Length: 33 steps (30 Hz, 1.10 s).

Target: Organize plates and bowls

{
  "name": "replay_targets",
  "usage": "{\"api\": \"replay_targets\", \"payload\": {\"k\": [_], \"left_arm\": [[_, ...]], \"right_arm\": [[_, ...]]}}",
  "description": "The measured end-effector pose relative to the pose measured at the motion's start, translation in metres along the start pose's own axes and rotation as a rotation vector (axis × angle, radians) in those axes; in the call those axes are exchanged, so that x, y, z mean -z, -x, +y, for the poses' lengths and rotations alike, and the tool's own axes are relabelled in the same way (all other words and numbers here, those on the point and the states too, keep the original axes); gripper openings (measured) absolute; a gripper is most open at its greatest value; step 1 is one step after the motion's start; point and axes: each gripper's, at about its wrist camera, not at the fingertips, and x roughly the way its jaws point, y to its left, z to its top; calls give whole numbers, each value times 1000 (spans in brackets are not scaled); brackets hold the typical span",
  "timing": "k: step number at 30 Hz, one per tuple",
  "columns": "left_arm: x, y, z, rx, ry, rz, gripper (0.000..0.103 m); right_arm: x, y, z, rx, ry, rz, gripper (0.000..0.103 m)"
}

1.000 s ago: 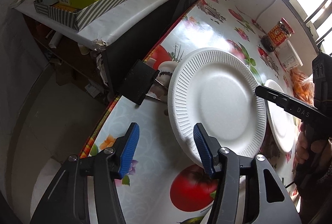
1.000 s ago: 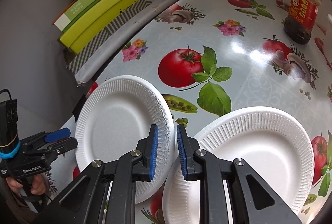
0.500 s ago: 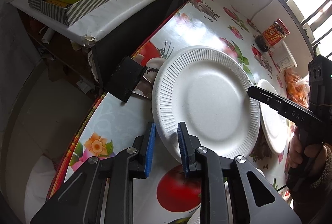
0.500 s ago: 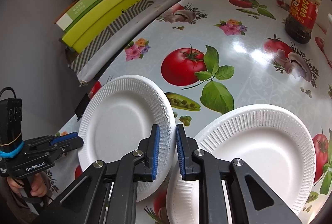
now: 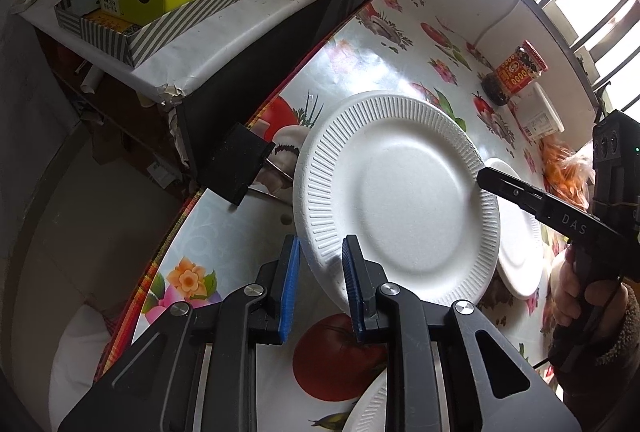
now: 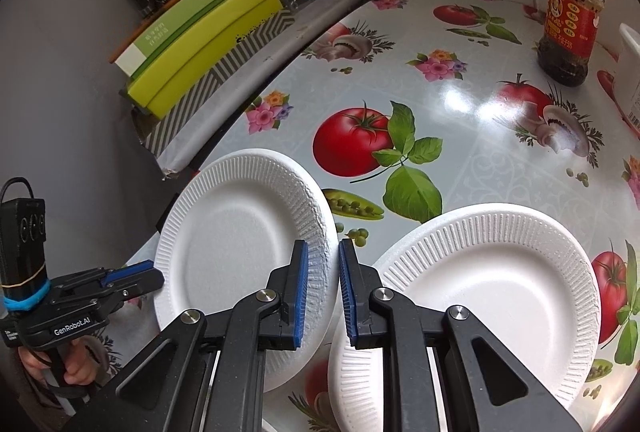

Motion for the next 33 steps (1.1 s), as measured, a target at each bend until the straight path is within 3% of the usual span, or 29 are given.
{"api": "replay_targets", "payload": {"k": [14, 33], "left_arm": [[17, 37, -19, 5, -52, -52, 23], [74, 66, -48, 20, -141, -59, 23]], "right_arm": [[16, 51, 15, 7, -4, -65, 15], [85, 105, 20, 40, -50, -115, 15]]}}
